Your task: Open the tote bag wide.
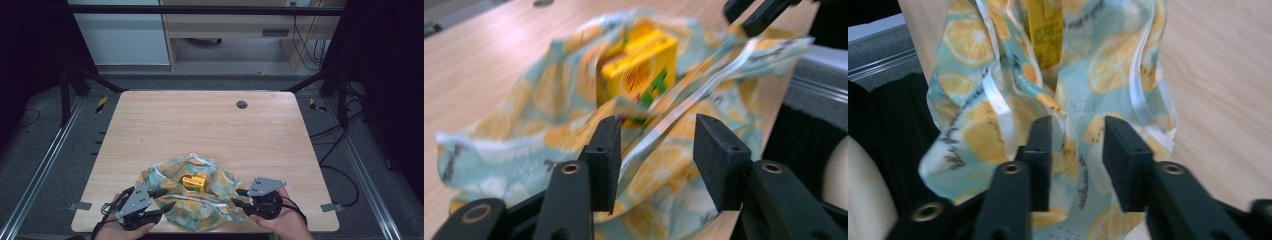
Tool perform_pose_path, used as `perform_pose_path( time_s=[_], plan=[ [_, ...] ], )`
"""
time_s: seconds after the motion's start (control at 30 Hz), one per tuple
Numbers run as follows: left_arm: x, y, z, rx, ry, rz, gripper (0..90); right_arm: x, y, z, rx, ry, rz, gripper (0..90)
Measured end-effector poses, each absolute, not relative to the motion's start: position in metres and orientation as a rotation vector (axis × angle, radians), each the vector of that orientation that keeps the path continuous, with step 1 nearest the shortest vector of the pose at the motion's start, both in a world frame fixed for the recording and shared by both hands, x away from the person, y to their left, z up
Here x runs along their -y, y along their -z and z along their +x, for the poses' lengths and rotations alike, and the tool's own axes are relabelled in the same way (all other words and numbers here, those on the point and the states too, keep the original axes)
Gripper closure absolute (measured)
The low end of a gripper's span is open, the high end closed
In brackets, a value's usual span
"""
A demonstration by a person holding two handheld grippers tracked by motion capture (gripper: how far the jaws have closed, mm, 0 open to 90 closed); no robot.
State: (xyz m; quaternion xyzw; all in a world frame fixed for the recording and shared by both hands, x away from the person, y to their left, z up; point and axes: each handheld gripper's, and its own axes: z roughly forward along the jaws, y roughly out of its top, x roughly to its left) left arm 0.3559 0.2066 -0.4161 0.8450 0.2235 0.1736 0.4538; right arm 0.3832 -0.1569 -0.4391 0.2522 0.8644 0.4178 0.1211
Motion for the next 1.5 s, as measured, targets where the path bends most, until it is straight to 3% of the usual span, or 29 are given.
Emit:
perform_pose_path(
  time_s=[0.2,0.3,0.57,0.87,0.93,0.97,1.03,1.1,1.17,1.27,1.37,1.5],
  plan=[
    [-0.209,0.396,0.365,-0.584,-0.542,2.055,44.8,0.156,0.422,0.387,-2.497,-1.238,0.736,43.4],
    [-0.210,0.394,0.376,-0.588,-0.578,2.036,43.7,0.153,0.414,0.390,-2.494,-1.260,0.724,40.8],
    [-0.199,0.428,0.394,-0.562,-0.517,2.108,42.4,0.146,0.396,0.413,-2.464,-1.265,0.740,36.6],
    [-0.189,0.449,0.382,-0.524,-0.545,2.194,46.7,0.093,0.429,0.445,-2.602,-1.140,0.756,21.3],
    [-0.188,0.453,0.380,-0.512,-0.548,2.225,51.6,0.088,0.435,0.444,-2.615,-1.114,0.757,24.1],
    [-0.188,0.454,0.378,-0.510,-0.564,2.241,53.7,0.086,0.437,0.445,-2.615,-1.094,0.752,29.8],
    [-0.187,0.455,0.378,-0.484,-0.567,2.278,63.1,0.087,0.439,0.447,-2.597,-1.062,0.775,45.5],
    [-0.184,0.457,0.379,-0.472,-0.551,2.298,68.9,0.091,0.438,0.449,-2.585,-1.099,0.794,67.3],
    [-0.181,0.460,0.382,-0.467,-0.550,2.319,74.8,0.093,0.436,0.453,-2.565,-1.121,0.809,81.2],
    [-0.175,0.465,0.388,-0.484,-0.547,2.361,83.2,0.093,0.436,0.464,-2.544,-1.165,0.859,89.4],
    [-0.176,0.468,0.394,-0.518,-0.531,2.384,89.2,0.090,0.440,0.483,-2.546,-1.195,0.925,90.0],
    [-0.180,0.471,0.396,-0.537,-0.498,2.404,90.0,0.080,0.450,0.504,-2.585,-1.165,0.992,90.0]
  ],
)
